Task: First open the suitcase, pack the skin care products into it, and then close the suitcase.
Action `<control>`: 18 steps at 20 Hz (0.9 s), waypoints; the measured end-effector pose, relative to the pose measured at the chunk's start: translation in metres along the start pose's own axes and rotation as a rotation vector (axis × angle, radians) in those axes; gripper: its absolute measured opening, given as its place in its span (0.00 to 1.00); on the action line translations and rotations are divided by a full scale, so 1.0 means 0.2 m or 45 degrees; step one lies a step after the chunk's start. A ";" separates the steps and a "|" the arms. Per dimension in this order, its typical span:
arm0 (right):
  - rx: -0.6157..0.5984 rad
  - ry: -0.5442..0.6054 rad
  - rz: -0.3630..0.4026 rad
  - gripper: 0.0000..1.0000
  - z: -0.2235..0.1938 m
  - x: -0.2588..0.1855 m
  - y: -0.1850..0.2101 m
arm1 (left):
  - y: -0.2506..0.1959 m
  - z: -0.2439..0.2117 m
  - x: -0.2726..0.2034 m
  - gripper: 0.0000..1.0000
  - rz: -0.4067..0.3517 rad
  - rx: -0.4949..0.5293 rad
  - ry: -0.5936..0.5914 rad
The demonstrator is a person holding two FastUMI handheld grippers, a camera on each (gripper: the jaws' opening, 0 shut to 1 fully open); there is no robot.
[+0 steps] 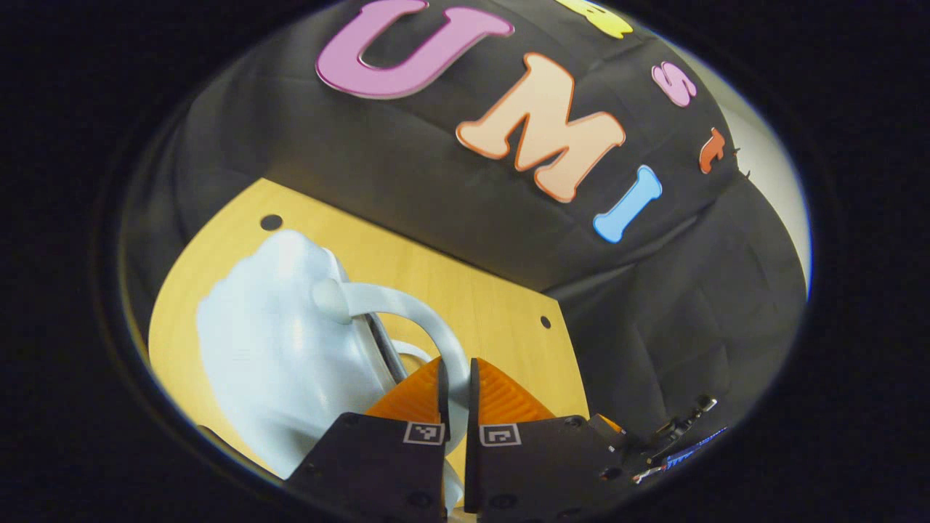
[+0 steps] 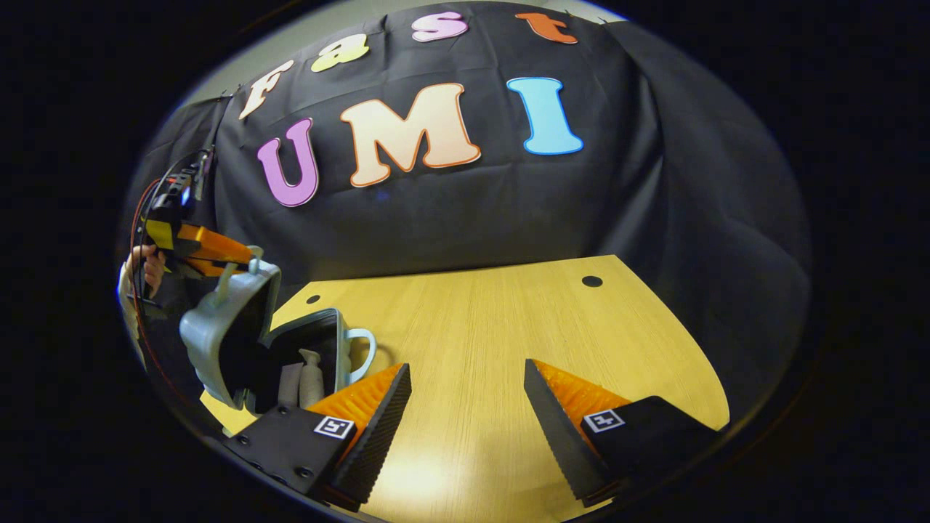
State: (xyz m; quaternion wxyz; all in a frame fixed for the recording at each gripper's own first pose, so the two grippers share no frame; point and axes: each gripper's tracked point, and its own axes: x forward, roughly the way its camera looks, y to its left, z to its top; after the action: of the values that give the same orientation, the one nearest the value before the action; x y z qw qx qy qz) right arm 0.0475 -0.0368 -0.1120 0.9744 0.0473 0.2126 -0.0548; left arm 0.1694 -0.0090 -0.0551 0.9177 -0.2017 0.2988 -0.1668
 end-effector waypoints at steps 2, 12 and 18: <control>0.014 0.004 -0.027 0.98 -0.01 -0.02 -0.05 | -0.01 -0.12 0.21 0.04 0.014 0.005 0.089; 0.079 0.027 -0.128 0.98 -0.10 -0.08 -0.22 | 0.14 -0.50 0.67 0.04 0.172 -0.002 0.393; 0.090 0.004 -0.120 0.94 -0.05 -0.09 -0.21 | 0.09 -0.50 0.67 0.36 0.221 0.131 0.380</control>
State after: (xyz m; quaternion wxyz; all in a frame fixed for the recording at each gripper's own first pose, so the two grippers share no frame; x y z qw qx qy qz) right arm 0.0223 -0.0747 -0.1175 0.9682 0.0718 0.2139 -0.1080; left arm 0.2143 -0.0785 -0.2018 0.8833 -0.1011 0.4390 -0.1301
